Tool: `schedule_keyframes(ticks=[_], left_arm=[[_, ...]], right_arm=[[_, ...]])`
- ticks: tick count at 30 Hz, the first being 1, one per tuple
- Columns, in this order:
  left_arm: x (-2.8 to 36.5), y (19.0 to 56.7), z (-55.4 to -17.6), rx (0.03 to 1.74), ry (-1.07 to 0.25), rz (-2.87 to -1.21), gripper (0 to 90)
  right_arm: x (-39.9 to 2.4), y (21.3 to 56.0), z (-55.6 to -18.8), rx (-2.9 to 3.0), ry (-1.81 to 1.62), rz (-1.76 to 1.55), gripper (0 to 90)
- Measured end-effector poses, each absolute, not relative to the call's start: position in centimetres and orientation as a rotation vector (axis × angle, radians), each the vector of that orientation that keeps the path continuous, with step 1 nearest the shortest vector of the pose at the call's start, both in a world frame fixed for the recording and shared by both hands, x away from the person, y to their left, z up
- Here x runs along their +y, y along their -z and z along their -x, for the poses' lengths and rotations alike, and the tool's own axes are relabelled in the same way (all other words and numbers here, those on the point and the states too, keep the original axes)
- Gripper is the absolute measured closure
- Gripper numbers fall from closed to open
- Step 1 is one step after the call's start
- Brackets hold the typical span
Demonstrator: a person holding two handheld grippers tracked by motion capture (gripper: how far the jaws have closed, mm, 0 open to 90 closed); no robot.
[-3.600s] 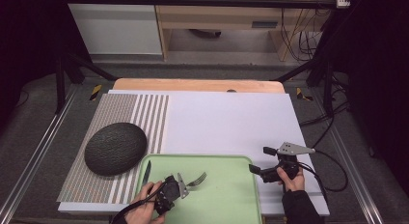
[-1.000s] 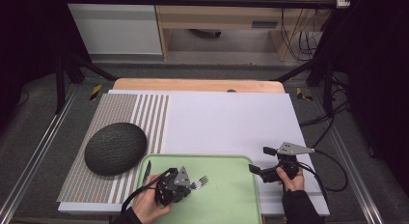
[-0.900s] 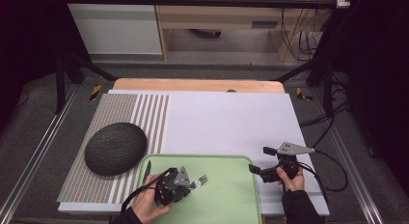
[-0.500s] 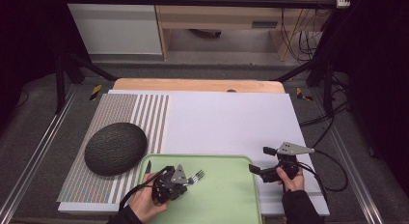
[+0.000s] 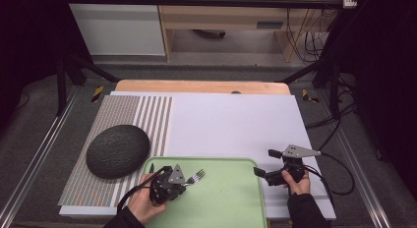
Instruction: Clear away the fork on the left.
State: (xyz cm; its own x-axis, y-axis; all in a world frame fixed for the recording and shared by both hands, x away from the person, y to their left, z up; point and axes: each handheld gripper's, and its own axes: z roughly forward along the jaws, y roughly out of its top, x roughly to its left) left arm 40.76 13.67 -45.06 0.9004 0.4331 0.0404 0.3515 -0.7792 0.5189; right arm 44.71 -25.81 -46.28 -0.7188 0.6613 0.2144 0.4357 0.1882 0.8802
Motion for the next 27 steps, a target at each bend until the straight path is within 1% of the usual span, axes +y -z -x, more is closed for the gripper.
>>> schedule_keyframes(ticks=[13,27], left_arm=[[14.4,45.0,-41.1,0.591,-0.247,-2.55,89.6],[15.1,45.2,-41.4,0.638,-0.229,-2.537,89.7]], right_arm=[[-25.8,46.3,-44.7,2.248,-1.544,-1.056,0.7],[-25.8,46.3,-44.7,2.246,-1.544,-1.055,0.7]])
